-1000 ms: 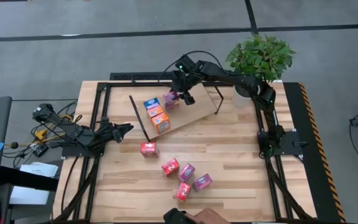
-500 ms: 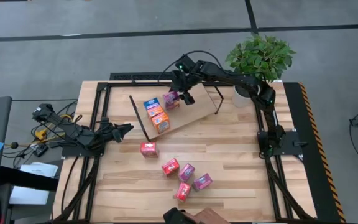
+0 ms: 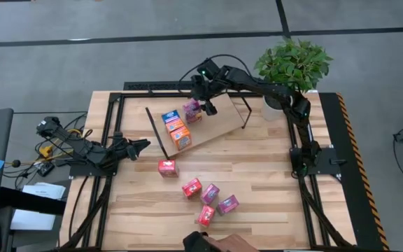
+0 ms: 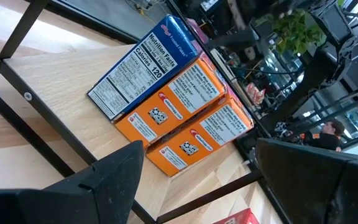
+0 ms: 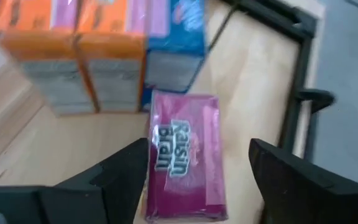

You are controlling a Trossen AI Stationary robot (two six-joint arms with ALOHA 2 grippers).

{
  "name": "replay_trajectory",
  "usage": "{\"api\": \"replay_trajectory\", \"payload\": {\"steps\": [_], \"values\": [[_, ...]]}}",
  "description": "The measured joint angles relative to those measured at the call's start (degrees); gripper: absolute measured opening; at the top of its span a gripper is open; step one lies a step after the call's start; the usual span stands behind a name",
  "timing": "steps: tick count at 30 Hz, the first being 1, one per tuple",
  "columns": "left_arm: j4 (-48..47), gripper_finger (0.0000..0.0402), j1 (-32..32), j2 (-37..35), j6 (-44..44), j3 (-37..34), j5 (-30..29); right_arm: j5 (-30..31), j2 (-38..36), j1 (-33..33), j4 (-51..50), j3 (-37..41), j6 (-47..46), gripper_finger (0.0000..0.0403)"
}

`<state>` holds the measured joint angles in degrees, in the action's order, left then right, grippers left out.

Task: Stack cereal on shelf
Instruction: Put the right purple cereal box on the shelf

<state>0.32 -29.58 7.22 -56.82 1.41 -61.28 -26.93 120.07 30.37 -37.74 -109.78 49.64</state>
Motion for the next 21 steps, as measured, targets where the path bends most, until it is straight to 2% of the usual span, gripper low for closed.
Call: {"api": "replay_trajectory", "payload": {"steps": [6, 11, 14, 16, 21], "values": [[0.0, 0.03, 0.0, 0.02, 0.0, 0.0, 0.0, 0.98, -1.15, 0.02, -4.48, -5.1, -0.7, 0.0317], [-0.01, 0.03, -0.01, 0.02, 0.51, 0.0, 0.02, 3.51, -6.3, -0.53, -8.94, -6.16, -3.26, 0.0295], [0.0, 0.03, 0.0, 0.0, 1.04, 0.0, -0.02, 7.39, -8.1, -0.98, -13.73, -6.09, -6.35, 0.0262], [-0.02, 0.03, -0.02, 0.0, 1.69, 0.0, -0.18, 7.03, -8.5, -0.43, -16.86, -6.09, -9.0, 0.0231], [-0.17, 0.03, -0.01, 0.01, 2.13, 0.0, -0.72, 7.6, -8.39, 1.6, -20.51, -1.9, -11.62, 0.0126]]}}
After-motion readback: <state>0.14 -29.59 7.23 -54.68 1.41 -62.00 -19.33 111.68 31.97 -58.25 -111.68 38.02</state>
